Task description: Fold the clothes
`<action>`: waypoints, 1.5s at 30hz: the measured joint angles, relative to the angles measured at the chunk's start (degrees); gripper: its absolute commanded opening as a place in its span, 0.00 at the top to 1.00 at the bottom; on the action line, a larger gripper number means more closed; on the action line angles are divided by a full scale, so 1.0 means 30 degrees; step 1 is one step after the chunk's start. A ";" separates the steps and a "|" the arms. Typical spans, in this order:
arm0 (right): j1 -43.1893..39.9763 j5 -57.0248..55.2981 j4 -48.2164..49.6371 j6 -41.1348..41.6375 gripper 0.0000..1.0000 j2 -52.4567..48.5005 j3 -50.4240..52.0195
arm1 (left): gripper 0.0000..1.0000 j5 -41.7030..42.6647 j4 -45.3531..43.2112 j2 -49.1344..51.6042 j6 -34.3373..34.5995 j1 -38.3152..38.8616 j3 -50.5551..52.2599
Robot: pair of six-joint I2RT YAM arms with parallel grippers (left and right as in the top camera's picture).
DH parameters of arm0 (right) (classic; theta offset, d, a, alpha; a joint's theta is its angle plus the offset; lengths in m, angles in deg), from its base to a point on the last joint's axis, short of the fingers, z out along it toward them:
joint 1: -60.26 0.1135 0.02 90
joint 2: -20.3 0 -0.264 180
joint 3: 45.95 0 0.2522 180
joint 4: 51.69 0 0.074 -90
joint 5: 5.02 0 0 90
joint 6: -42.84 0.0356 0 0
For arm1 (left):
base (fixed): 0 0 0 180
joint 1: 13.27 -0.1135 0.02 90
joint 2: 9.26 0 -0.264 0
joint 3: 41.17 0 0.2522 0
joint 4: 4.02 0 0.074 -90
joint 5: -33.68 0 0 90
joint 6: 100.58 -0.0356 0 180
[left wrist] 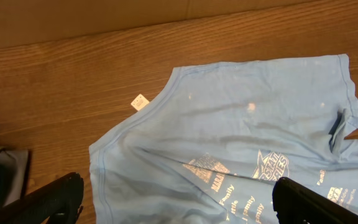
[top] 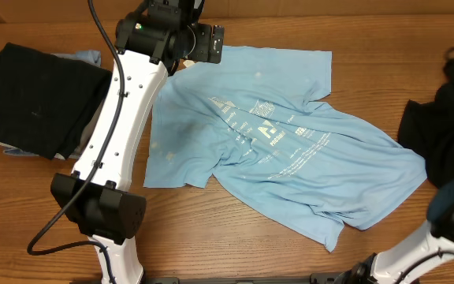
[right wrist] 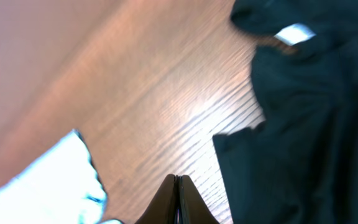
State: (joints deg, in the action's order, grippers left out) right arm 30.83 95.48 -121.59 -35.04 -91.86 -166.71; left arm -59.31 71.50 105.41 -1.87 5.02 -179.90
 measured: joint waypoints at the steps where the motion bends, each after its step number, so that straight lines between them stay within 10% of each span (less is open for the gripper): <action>1: 0.0335 -0.0233 -0.0102 -0.0226 0.96 -0.0605 0.0000 | 0.00 -0.0007 -0.0007 0.0000 0.0000 0.0000 0.0000; 16: 0.0393 -0.1705 -0.0554 -0.1326 0.96 -0.6863 0.0335 | 0.00 0.0000 -0.0007 0.0000 0.0000 0.0000 0.0000; 29: -0.4962 -0.2040 0.0350 0.0313 0.95 -0.6994 0.0277 | 0.00 0.0000 0.0000 0.0000 0.0000 0.0000 0.0000; 34: -0.6725 0.0430 -0.2535 0.0831 0.47 -0.7184 -0.3439 | 0.00 0.0000 -0.0007 0.0000 0.0007 0.0000 0.0000; 45: -0.5326 0.5574 -1.0899 0.0408 0.44 -0.7140 -1.2896 | 0.00 0.0007 0.0000 0.0000 0.0007 0.0000 0.0000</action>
State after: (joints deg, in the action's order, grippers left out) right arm 14.85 112.20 -154.29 -33.82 -113.28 -205.40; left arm -59.28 71.50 105.41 -1.84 5.02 -179.90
